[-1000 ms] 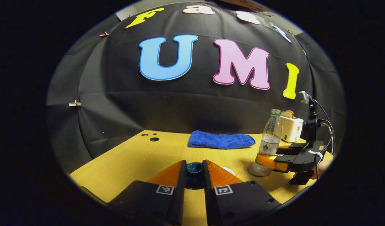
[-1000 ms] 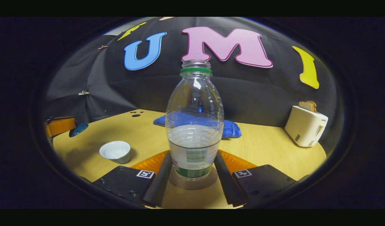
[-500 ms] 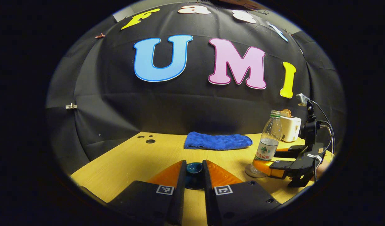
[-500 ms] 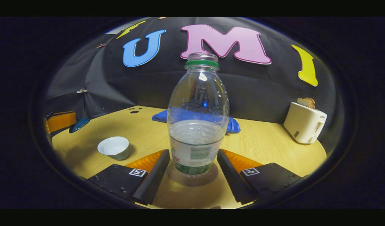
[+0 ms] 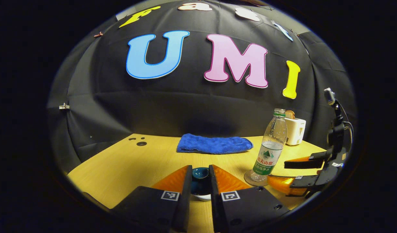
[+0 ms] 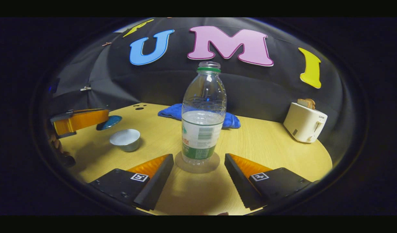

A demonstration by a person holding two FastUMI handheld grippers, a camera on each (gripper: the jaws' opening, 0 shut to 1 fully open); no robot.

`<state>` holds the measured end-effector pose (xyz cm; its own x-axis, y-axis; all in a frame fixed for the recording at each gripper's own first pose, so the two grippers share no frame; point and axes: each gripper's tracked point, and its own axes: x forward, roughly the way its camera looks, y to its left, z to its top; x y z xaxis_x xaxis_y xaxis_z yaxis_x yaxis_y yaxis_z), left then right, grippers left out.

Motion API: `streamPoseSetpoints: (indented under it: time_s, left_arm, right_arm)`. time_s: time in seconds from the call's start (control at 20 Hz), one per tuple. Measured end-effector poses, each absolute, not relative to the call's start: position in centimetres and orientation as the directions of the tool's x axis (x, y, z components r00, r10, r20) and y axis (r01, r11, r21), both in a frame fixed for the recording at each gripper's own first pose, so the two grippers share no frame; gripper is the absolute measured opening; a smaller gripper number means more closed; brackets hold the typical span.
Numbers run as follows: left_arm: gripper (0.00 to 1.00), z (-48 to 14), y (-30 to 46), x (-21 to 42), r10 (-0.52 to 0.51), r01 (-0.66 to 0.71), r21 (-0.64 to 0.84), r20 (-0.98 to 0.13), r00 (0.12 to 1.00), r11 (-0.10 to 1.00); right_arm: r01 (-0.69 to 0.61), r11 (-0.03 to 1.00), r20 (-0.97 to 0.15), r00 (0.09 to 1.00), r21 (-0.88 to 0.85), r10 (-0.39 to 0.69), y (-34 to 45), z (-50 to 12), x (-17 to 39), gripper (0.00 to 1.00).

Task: Open the teacup lid with one hand, grasp the water bottle and pour water into the teacup with the other hand; after pouring, place the water bottle on the coaster and then close the teacup lid.

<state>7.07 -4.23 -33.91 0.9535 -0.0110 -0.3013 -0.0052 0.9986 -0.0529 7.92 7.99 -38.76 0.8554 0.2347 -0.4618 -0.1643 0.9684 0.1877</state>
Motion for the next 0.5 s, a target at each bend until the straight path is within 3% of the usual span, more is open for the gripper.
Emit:
streamPoseSetpoints:
  time_s: [0.5]
  left_arm:
    - [0.32,-37.1,-5.5,8.2,-0.038,0.024,-0.043,-0.349,0.936,0.999]
  right_arm:
    - [-0.106,0.976,-0.490,0.851,0.190,0.188,6.3,-38.1,5.5,0.98]
